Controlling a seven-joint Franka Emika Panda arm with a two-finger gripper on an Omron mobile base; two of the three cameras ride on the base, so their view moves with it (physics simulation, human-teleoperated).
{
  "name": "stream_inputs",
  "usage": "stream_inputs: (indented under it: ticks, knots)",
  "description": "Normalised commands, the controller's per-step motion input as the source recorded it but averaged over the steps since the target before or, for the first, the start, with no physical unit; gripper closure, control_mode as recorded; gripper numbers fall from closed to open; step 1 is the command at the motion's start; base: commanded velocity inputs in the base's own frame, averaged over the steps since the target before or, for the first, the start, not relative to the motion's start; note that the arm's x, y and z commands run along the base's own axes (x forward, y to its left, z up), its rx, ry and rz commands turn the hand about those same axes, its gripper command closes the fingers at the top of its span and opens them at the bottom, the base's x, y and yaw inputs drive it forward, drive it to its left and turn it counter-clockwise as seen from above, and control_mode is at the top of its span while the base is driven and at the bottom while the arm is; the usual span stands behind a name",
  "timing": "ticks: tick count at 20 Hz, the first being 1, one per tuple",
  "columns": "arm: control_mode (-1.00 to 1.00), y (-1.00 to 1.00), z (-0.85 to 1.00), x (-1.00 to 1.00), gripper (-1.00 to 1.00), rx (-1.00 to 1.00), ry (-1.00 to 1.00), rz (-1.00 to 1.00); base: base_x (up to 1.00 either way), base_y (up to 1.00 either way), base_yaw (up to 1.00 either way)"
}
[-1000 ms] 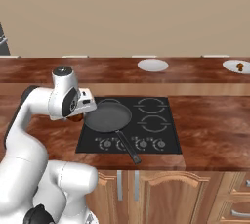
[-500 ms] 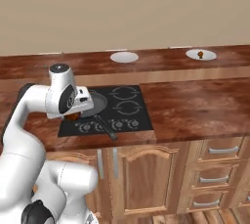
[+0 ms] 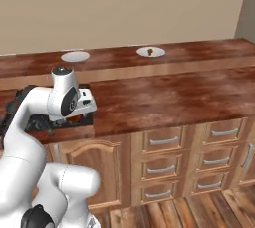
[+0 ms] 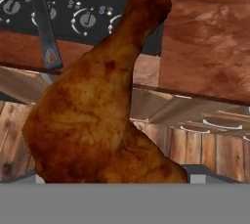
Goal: Take the chicken drumsticks from the pan and place one on each plate on the dining counter.
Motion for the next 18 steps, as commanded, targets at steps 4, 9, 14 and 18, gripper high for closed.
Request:
stream_inputs:
  ticks: [4, 9, 14, 18]
  knots:
    - [1.00, 0.00, 0.00, 0.00, 1.00, 0.00, 0.00, 0.00, 0.00, -1.00, -0.12]
    - [1.00, 0.00, 0.00, 0.00, 1.00, 0.00, 0.00, 0.00, 0.09, -1.00, -0.04]
    - [1.00, 0.00, 0.00, 0.00, 1.00, 0.00, 0.00, 0.00, 0.26, -0.98, 0.00]
    - [1.00, 0.00, 0.00, 0.00, 1.00, 0.00, 0.00, 0.00, 0.31, -0.96, 0.00]
